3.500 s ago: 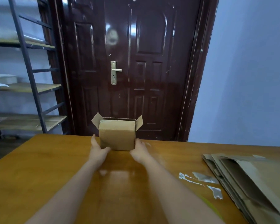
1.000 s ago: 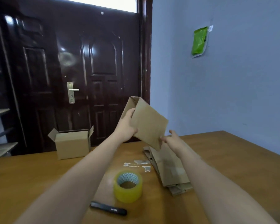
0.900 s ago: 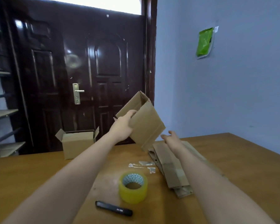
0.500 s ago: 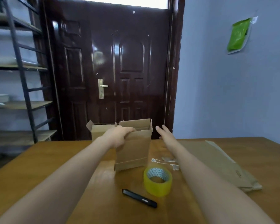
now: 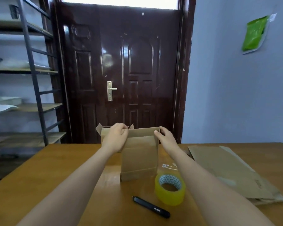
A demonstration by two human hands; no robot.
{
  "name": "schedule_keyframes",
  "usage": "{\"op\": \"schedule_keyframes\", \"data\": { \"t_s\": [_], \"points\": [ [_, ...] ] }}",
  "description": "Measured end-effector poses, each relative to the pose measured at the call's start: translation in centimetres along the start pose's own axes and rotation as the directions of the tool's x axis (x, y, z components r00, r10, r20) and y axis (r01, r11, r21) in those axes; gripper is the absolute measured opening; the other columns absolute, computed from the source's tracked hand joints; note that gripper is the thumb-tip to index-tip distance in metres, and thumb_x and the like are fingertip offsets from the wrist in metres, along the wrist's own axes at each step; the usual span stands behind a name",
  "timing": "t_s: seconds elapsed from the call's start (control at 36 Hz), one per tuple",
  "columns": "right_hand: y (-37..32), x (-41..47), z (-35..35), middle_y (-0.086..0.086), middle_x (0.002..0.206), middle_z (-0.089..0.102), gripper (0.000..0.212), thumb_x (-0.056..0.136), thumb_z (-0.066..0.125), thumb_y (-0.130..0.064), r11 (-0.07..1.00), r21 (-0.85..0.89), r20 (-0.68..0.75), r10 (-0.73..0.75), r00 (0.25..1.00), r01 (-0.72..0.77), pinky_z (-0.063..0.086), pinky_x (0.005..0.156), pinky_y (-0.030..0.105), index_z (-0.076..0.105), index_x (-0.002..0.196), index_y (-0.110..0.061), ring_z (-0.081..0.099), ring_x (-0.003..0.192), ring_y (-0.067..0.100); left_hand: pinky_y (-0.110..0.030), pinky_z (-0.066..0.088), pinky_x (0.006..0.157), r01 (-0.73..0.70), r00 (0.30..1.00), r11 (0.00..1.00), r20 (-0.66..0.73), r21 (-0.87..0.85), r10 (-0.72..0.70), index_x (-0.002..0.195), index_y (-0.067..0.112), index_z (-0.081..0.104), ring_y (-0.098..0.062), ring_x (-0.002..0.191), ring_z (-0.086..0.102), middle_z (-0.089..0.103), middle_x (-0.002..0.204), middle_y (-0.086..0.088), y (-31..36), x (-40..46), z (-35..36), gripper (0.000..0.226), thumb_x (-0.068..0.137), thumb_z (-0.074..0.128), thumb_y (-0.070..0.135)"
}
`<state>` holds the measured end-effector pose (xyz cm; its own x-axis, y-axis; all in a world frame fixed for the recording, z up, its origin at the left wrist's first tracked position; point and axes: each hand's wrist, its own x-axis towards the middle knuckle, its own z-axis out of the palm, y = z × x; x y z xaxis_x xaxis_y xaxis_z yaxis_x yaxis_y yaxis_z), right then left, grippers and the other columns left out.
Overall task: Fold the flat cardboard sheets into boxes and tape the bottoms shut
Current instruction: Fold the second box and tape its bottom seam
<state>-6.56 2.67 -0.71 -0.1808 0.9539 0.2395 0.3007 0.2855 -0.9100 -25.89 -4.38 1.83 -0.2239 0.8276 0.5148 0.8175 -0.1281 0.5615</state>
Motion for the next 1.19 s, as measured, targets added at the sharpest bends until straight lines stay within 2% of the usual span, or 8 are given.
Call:
{"op": "schedule_keyframes", "data": {
  "t_s": [0.08, 0.22, 0.36, 0.67, 0.81, 0.94, 1.06, 1.19],
  "points": [
    [-0.1, 0.2, 0.2, 0.003, 0.143, 0.038, 0.044, 0.098, 0.047, -0.034, 0.996, -0.081, 0.029, -0.047, 0.998, 0.049, 0.034, 0.098, 0.026, 0.047, 0.138, -0.015, 0.043, 0.121, 0.014, -0.035, 0.045, 0.073, 0.107, 0.994, 0.984, 0.012, -0.146, -0.106, 0.094, 0.011, 0.065, -0.02, 0.086, 0.057, 0.063, 0.098, -0.007, -0.8, -0.1, 0.4, 0.025, 0.098, 0.043, 0.023],
    [0.4, 0.5, 1.0, 0.0, 0.134, 0.041, 0.036, 0.097, 0.049, -0.033, 0.979, -0.172, 0.045, -0.104, 0.994, 0.11, 0.036, 0.091, 0.022, 0.055, 0.128, -0.015, 0.045, 0.106, 0.008, -0.037, 0.046, 0.084, 0.071, 0.997, 0.975, 0.052, -0.212, -0.061, 0.097, 0.009, 0.069, -0.022, 0.094, 0.059, 0.068, 0.098, -0.008, -1.4, -0.7, 1.4, 0.029, 0.099, 0.044, 0.022],
    [0.7, 0.7, 1.3, -0.004, 0.133, 0.044, 0.037, 0.099, 0.041, -0.037, 0.949, -0.28, 0.059, -0.13, 0.99, 0.142, 0.038, 0.092, 0.024, 0.057, 0.127, -0.019, 0.047, 0.114, 0.011, -0.032, 0.037, 0.104, 0.05, 0.996, 0.99, 0.084, -0.129, -0.04, 0.131, 0.014, 0.056, -0.018, 0.123, 0.048, 0.056, 0.131, -0.003, -2.2, -0.6, 2.0, 0.038, 0.1, 0.042, 0.03],
    [-0.1, 1.2, -0.2, -0.005, 0.126, 0.056, 0.04, 0.098, 0.039, -0.045, 0.863, -0.459, 0.202, -0.132, 0.97, 0.213, 0.041, 0.093, 0.03, 0.062, 0.124, -0.024, 0.051, 0.116, 0.015, -0.031, 0.039, 0.1, -0.015, 0.995, 0.998, 0.098, 0.063, 0.009, 0.14, 0.016, 0.043, -0.018, 0.126, 0.046, 0.05, 0.139, -0.002, -1.9, -0.3, 2.6, 0.045, 0.1, 0.039, 0.037],
    [-0.5, 1.5, -1.1, -0.004, 0.116, 0.066, 0.046, 0.094, 0.043, -0.055, 0.884, -0.432, 0.304, -0.044, 0.952, 0.179, 0.047, 0.094, 0.034, 0.067, 0.118, -0.024, 0.059, 0.107, 0.015, -0.037, 0.05, 0.092, 0.001, 0.991, 0.994, 0.132, 0.107, -0.015, 0.144, 0.018, 0.032, -0.021, 0.116, 0.056, 0.057, 0.132, -0.004, -1.5, -0.4, 2.9, 0.053, 0.097, 0.042, 0.041],
    [-0.3, 1.5, -1.3, 0.004, 0.073, 0.054, 0.049, 0.09, 0.045, -0.059, 0.913, -0.372, 0.335, -0.037, 0.941, 0.168, 0.041, 0.074, 0.037, 0.054, 0.066, -0.017, 0.05, 0.07, 0.018, -0.037, 0.049, 0.091, 0.13, 0.978, 0.99, 0.173, -0.049, -0.12, 0.126, 0.018, 0.047, -0.021, 0.113, 0.056, 0.057, 0.128, -0.001, -1.8, 0.1, 2.3, 0.043, 0.092, 0.054, 0.043],
    [-0.1, 1.3, -1.6, 0.016, 0.085, 0.066, 0.07, 0.081, 0.045, -0.069, 0.944, -0.303, 0.371, -0.011, 0.928, 0.133, 0.047, 0.09, 0.042, 0.06, 0.079, -0.001, 0.063, 0.082, 0.03, -0.037, 0.05, 0.092, 0.199, 0.949, 0.965, 0.279, -0.172, -0.146, 0.113, 0.022, 0.063, -0.018, 0.104, 0.059, 0.063, 0.117, -0.001, -2.4, 0.5, 2.1, 0.034, 0.088, 0.06, 0.045],
    [-0.3, 1.0, -1.8, 0.001, 0.089, 0.072, 0.045, 0.094, 0.048, -0.049, 0.963, -0.249, 0.382, 0.002, 0.924, 0.101, 0.044, 0.099, 0.039, 0.072, 0.078, -0.015, 0.066, 0.093, 0.017, -0.032, 0.053, 0.088, 0.235, 0.911, 0.951, 0.386, -0.201, -0.143, 0.114, 0.019, 0.066, -0.016, 0.101, 0.062, 0.067, 0.11, 0.0, -3.0, 0.8, 1.4, 0.038, 0.084, 0.067, 0.042]
  ]
}}
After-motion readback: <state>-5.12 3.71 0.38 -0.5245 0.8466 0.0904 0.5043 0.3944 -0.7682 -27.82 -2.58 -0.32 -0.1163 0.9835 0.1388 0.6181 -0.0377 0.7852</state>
